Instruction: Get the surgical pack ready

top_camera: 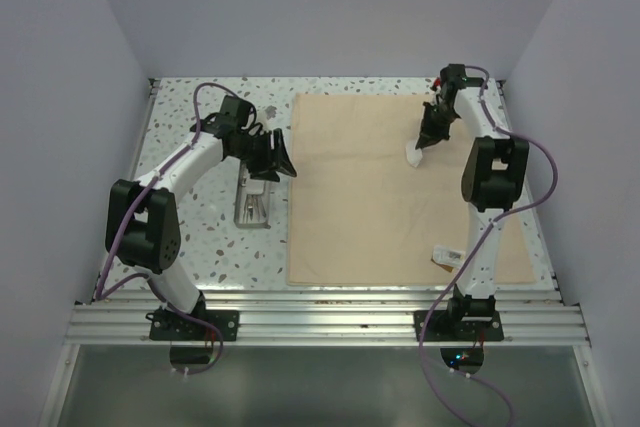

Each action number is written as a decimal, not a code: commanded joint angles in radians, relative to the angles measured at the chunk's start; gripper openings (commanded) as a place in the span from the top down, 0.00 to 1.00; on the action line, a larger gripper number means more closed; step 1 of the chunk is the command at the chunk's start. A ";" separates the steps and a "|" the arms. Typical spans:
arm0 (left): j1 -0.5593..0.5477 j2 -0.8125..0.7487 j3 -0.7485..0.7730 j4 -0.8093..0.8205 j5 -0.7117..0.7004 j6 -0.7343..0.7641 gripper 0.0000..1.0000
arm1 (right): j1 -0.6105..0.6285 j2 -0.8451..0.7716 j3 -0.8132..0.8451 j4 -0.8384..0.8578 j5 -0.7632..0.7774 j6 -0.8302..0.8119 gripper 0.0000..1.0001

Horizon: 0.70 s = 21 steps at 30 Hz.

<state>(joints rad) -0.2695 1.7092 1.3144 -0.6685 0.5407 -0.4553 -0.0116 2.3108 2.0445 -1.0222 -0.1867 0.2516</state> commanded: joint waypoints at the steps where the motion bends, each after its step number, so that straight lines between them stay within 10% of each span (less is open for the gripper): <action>1: -0.004 -0.034 -0.009 0.099 0.093 -0.052 0.39 | 0.045 -0.126 0.048 -0.010 -0.063 0.044 1.00; 21: -0.014 -0.154 -0.279 0.869 0.249 -0.506 0.16 | 0.357 -0.372 -0.116 0.316 -0.574 0.454 1.00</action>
<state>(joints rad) -0.2737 1.6157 1.0729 0.0093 0.7776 -0.8783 0.3500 2.0247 1.9549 -0.8398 -0.6155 0.5556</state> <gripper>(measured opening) 0.828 0.014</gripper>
